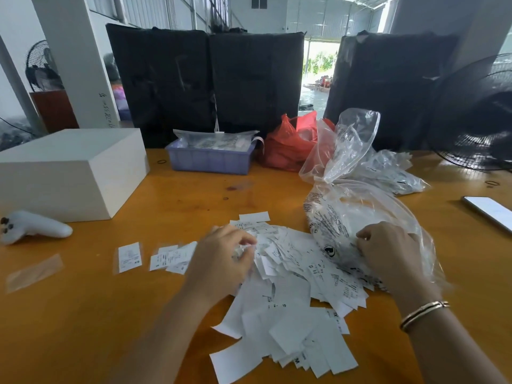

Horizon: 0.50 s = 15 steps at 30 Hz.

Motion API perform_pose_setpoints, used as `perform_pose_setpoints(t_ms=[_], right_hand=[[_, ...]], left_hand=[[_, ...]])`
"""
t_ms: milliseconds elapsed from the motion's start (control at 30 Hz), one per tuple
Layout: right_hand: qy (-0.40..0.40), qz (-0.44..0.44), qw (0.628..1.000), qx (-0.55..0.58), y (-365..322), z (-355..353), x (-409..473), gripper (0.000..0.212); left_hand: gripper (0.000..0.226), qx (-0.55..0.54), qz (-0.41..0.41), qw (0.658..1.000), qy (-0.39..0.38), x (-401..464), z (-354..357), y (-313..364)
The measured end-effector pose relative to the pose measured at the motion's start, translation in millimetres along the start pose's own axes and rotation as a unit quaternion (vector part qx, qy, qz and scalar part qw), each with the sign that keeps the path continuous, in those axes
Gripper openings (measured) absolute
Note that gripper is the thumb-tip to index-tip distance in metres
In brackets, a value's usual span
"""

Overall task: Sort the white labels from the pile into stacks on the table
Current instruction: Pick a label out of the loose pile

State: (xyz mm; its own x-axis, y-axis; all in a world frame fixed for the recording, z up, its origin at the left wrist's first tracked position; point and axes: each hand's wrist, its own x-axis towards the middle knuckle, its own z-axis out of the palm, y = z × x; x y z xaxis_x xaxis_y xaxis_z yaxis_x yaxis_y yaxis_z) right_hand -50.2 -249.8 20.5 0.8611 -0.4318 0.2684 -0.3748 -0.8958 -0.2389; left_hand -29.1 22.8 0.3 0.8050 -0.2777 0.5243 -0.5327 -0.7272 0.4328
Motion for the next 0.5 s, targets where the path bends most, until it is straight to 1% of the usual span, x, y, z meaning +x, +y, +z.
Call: perform_pose_setpoints(t_ms=[100, 200, 267, 300, 367, 433, 500], right_hand=[[-0.002, -0.007, 1.000, -0.016, -0.3, 0.8, -0.6, 0.019], [-0.008, -0.020, 0.999, -0.039, -1.4, 3.1, -1.1, 0.018], [-0.012, -0.028, 0.998, -0.053, -2.0, 4.1, -1.5, 0.022], [-0.016, -0.030, 0.998, -0.059, -2.1, 4.3, -1.5, 0.023], [-0.023, -0.034, 0.997, -0.067, -2.4, 4.8, -2.0, 0.021], [-0.026, -0.037, 0.997, -0.068, -2.6, 6.2, -2.4, 0.017], [-0.022, -0.035, 0.998, -0.056, -2.6, 7.1, -2.6, 0.017]], left_hand=[[0.015, -0.023, 0.002, 0.999, -0.023, -3.6, 16.0, 7.2], [0.025, -0.014, -0.018, 0.999, -0.047, -4.6, 22.7, 5.8], [0.032, 0.000, -0.027, 0.998, -0.062, -4.2, 23.3, 4.0], [0.032, 0.006, -0.028, 0.997, -0.066, -3.8, 23.3, 3.1], [0.024, 0.001, -0.035, 0.997, -0.072, -3.2, 23.2, 2.3], [0.015, -0.028, -0.051, 0.996, -0.072, -2.8, 22.5, 2.4], [0.013, -0.048, -0.064, 0.995, -0.065, -2.3, 21.5, 2.8]])
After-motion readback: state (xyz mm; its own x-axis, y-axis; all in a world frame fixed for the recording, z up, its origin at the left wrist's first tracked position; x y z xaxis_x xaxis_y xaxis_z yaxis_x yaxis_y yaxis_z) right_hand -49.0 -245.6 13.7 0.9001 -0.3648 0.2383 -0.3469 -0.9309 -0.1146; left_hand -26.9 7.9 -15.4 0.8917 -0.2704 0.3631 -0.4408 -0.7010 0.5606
